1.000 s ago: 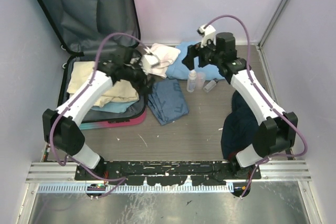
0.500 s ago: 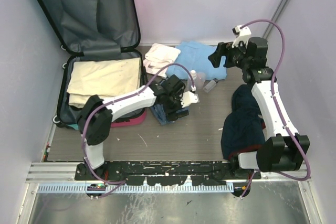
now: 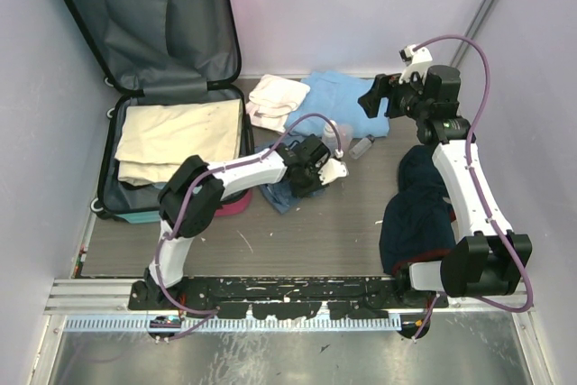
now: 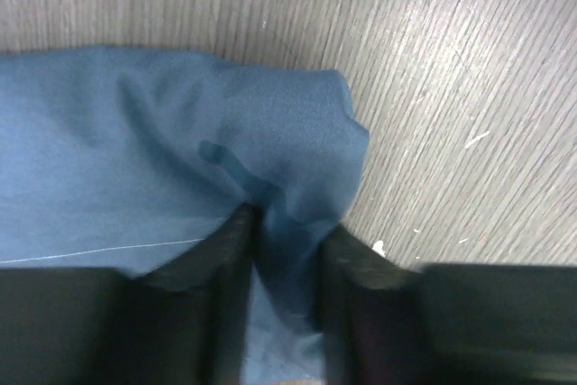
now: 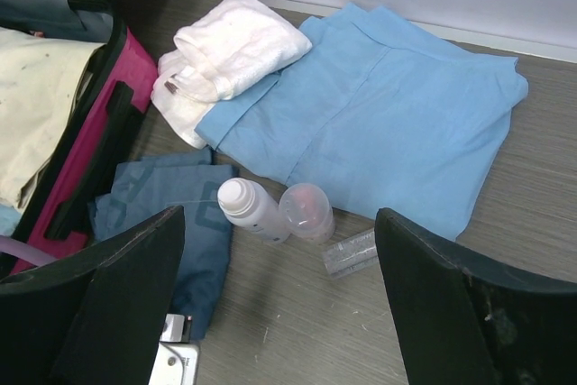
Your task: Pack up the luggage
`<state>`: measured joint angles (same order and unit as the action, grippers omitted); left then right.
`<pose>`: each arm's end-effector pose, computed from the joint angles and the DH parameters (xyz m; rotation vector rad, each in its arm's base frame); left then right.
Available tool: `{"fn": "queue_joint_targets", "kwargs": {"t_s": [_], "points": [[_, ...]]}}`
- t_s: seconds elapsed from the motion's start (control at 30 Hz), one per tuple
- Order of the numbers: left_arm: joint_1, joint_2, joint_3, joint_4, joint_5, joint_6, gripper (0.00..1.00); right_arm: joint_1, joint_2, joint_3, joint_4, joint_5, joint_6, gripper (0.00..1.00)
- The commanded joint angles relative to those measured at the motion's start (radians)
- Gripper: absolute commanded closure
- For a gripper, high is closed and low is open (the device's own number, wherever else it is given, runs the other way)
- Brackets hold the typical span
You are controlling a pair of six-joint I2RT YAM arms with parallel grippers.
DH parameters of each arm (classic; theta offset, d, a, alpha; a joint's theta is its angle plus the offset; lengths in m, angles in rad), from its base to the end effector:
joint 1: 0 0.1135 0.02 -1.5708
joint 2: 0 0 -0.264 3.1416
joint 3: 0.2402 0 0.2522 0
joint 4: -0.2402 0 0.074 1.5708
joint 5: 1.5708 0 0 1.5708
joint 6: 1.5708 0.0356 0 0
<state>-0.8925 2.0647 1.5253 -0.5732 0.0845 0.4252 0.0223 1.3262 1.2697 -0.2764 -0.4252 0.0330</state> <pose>0.2703 -0.3403 0.1734 1.6763 2.1214 -0.2572 0.3042 0.0215 0.3809 -0.2782 1.8764 0.4415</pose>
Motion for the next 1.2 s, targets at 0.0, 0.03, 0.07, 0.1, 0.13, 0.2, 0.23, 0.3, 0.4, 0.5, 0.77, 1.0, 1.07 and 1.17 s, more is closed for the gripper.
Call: {"fn": "queue_joint_targets", "kwargs": {"t_s": [0.0,0.03,0.07,0.1,0.13,0.2,0.23,0.3,0.4,0.5,0.77,1.0,1.07,1.17], "points": [[-0.002,0.005,0.087,-0.046,0.028,-0.043,0.83,-0.004,-0.028,0.024,0.035,-0.011,0.005,0.10],[-0.001,-0.012,0.109,-0.078,0.055,-0.068,0.90,-0.004,-0.026,0.026,0.033,-0.014,0.005,0.10],[0.007,-0.033,0.130,-0.109,0.103,-0.093,0.95,-0.004,-0.025,0.029,0.033,-0.016,0.005,0.10],[0.021,-0.053,0.147,-0.130,0.142,-0.123,0.99,-0.004,-0.025,0.029,0.032,-0.018,0.006,0.10],[0.033,-0.075,0.166,-0.152,0.190,-0.154,1.00,-0.004,-0.026,0.029,0.032,-0.018,0.007,0.10],[0.082,-0.111,0.200,-0.192,0.324,-0.212,1.00,-0.004,-0.030,0.029,0.032,-0.018,0.006,0.10],[0.108,-0.131,0.215,-0.206,0.366,-0.242,1.00,-0.004,-0.031,0.028,0.030,-0.020,0.004,0.10],[0.158,-0.162,0.233,-0.229,0.451,-0.291,1.00,-0.004,-0.032,0.029,0.027,-0.020,0.001,0.10],[0.248,-0.206,0.249,-0.233,0.562,-0.367,1.00,-0.004,-0.033,0.031,0.017,-0.022,-0.008,0.10],[0.335,-0.241,0.283,-0.240,0.638,-0.440,1.00,-0.005,-0.035,0.030,0.008,-0.024,-0.019,0.10],[0.598,-0.347,0.354,-0.248,0.758,-0.555,1.00,-0.004,-0.031,0.027,0.000,-0.033,-0.054,0.11],[0.873,-0.448,0.368,-0.333,0.782,-0.573,1.00,-0.004,-0.013,0.040,0.001,-0.055,-0.053,0.12],[0.959,-0.479,0.366,-0.372,0.782,-0.555,1.00,-0.004,-0.004,0.046,0.004,-0.063,-0.047,0.12],[1.089,-0.524,0.363,-0.441,0.761,-0.508,1.00,-0.005,0.011,0.052,0.010,-0.073,-0.039,0.13]]}}
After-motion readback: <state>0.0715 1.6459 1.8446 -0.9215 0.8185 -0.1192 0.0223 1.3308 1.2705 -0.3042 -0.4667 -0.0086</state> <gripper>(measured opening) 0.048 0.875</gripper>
